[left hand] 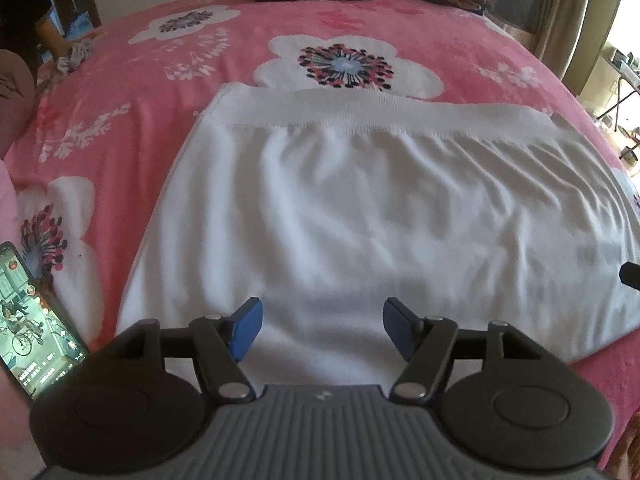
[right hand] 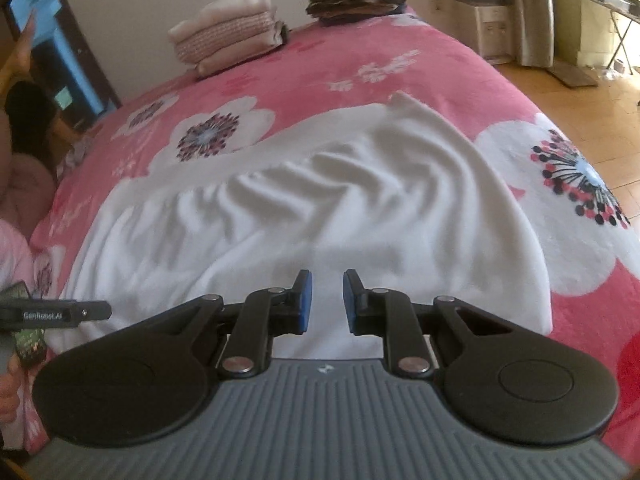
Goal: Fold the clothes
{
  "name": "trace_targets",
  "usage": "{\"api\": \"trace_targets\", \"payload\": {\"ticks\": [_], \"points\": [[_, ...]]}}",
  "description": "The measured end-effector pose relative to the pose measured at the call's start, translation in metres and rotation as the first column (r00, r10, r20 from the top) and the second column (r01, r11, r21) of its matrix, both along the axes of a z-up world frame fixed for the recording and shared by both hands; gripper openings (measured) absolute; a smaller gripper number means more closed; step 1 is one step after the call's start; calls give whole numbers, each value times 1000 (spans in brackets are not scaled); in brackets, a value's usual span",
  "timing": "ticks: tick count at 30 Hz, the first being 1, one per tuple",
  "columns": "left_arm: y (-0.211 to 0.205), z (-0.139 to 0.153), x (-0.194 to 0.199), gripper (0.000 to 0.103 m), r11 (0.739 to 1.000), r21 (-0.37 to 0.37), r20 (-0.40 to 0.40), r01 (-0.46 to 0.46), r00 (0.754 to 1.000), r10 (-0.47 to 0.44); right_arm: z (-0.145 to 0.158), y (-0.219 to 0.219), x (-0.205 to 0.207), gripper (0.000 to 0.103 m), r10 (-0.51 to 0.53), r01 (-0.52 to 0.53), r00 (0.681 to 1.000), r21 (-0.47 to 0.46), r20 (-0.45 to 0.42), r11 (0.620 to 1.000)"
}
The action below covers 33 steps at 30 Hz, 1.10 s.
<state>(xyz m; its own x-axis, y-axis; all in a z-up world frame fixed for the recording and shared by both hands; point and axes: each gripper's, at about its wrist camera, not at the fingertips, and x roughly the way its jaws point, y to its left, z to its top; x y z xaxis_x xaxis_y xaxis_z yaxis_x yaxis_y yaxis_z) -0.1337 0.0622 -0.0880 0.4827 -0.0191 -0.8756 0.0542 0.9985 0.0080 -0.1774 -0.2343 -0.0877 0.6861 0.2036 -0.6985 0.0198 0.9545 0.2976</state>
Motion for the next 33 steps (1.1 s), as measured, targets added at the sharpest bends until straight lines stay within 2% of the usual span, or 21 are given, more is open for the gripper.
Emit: {"api": "trace_targets", "payload": {"ticks": [7,33], "points": [[-4,-4,0,69,1000,14,-7,17,1000,-17,-6,-1,1,16,-11,11,1000,5,-28,1000],[-8,-3,-1,72,999,31,-10,33,999,-33,-5,2,0,20,5,-5,999,1,-33,1000]]}}
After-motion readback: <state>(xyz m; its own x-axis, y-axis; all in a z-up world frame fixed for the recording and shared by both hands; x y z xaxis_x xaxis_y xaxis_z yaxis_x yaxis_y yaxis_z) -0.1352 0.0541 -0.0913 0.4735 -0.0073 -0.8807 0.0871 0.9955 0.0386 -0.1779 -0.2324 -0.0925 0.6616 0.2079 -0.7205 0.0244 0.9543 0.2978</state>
